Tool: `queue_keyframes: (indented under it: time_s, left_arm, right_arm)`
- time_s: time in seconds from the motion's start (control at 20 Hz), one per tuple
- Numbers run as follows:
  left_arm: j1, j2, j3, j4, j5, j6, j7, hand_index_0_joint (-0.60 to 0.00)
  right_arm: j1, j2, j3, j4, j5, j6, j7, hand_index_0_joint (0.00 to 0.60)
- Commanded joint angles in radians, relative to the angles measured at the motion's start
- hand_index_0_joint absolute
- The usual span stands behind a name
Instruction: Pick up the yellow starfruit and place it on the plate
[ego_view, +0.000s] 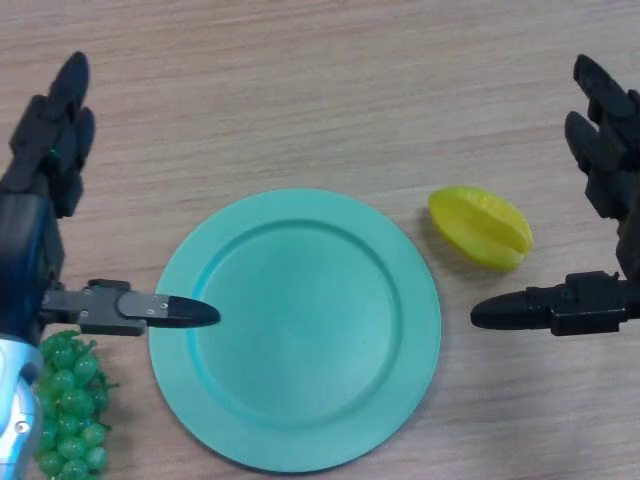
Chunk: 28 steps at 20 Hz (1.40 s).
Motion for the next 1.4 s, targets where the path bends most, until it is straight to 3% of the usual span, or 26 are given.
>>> queue_keyframes:
  time_s: [0.05, 0.55, 1.0, 1.4]
  left_arm:
    - [-0.036, 0.044, 0.093, -0.039, -0.021, -0.193, 0.032, 0.0]
    - [-0.032, 0.038, 0.085, -0.027, -0.062, -0.177, 0.03, 0.0]
    - [-0.016, 0.035, 0.089, -0.046, -0.056, -0.153, 0.037, 0.0]
    - [0.003, 0.036, 0.134, -0.063, -0.091, -0.17, 0.03, 0.0]
  right_arm:
    - [-0.03, -0.02, -0.029, -0.03, -0.03, -0.15, 0.0, 0.0]
    - [-0.074, -0.037, -0.029, 0.106, -0.117, -0.211, 0.02, 0.0]
    - [-0.229, -0.06, 0.016, 0.494, -0.372, -0.421, -0.033, 0.0]
    - [-0.38, -0.033, 0.085, 0.778, -0.572, -0.475, -0.085, 0.0]
